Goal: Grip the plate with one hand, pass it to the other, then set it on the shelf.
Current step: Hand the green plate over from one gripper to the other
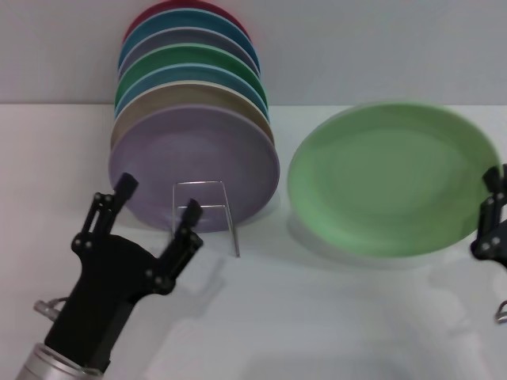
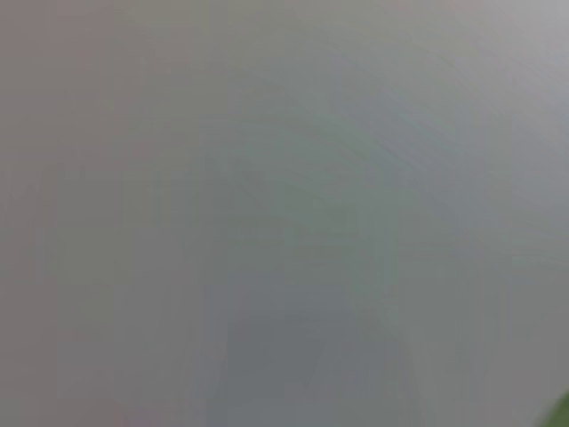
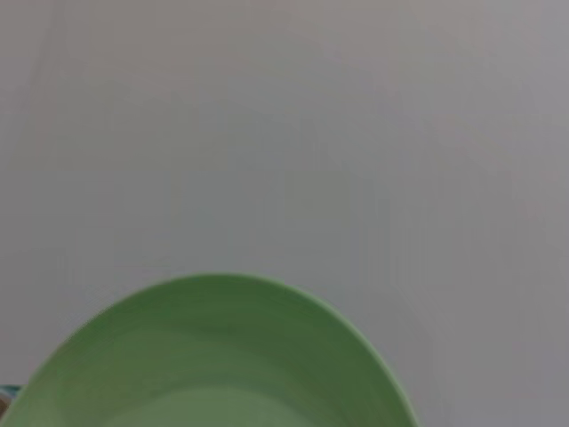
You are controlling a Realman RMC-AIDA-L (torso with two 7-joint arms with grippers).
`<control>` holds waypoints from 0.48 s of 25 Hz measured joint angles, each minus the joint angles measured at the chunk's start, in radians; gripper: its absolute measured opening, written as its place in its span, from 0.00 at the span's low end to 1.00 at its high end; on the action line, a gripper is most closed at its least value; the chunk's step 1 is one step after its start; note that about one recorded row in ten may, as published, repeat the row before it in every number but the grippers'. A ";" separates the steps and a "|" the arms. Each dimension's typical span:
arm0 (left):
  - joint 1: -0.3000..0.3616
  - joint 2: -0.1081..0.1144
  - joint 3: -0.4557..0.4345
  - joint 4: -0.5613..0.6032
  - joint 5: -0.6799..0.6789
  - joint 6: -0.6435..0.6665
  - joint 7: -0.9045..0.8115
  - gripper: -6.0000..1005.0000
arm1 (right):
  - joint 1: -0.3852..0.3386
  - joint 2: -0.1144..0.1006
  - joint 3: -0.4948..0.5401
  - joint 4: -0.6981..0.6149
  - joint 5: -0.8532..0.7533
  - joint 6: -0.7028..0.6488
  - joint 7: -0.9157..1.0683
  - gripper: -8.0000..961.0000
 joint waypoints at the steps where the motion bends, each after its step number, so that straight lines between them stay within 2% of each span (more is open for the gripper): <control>1: 0.000 0.000 0.000 0.000 0.000 0.000 0.000 0.79 | -0.004 0.000 -0.046 0.014 0.034 -0.002 -0.034 0.03; 6: -0.001 0.000 0.020 -0.010 0.000 -0.018 0.043 0.79 | 0.007 0.000 -0.232 0.042 0.186 -0.021 -0.165 0.03; 12: -0.010 0.000 0.023 -0.011 0.000 -0.072 0.044 0.79 | 0.008 0.000 -0.331 0.087 0.260 -0.039 -0.271 0.03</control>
